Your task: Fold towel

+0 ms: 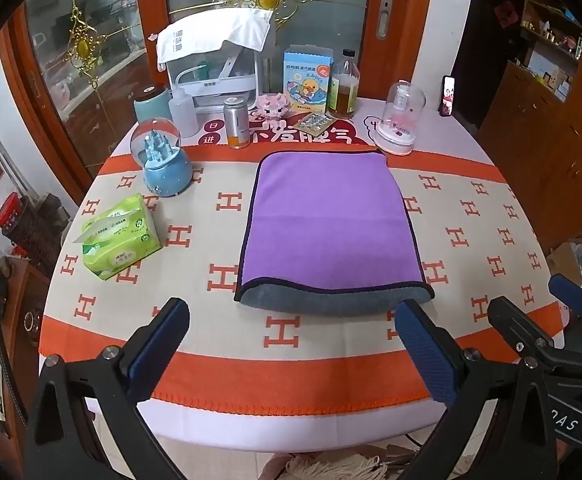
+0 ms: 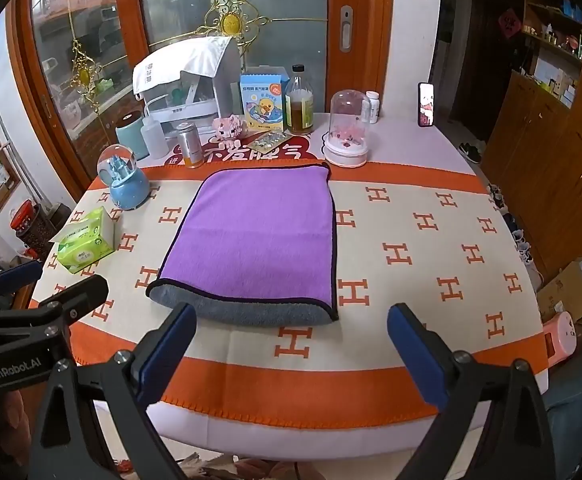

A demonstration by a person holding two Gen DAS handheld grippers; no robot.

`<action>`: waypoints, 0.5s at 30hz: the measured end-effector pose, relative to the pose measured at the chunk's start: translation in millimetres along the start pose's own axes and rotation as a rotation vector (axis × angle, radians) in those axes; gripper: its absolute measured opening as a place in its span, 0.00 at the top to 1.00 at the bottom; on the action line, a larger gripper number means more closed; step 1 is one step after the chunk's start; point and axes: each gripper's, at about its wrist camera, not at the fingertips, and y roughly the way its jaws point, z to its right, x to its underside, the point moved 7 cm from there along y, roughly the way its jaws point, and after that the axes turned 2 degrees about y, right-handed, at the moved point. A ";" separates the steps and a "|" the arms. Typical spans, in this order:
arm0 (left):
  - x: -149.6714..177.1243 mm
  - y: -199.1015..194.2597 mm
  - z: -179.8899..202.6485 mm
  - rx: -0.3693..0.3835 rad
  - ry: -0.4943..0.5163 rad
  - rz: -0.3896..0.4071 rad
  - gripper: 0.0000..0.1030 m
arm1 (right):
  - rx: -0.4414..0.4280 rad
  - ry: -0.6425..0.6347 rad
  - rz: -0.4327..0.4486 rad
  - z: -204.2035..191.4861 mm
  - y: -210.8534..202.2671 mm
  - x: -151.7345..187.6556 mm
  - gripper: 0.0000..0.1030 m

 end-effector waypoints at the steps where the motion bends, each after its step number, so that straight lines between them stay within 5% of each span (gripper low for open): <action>1: -1.7 0.9 0.0 -0.002 0.000 0.003 0.01 | -0.002 0.000 -0.002 0.6 0.7 0.1 0.06; 15: -0.8 -1.1 -1.0 -0.008 0.013 0.002 0.01 | -0.007 0.001 -0.003 -1.1 1.1 1.1 0.06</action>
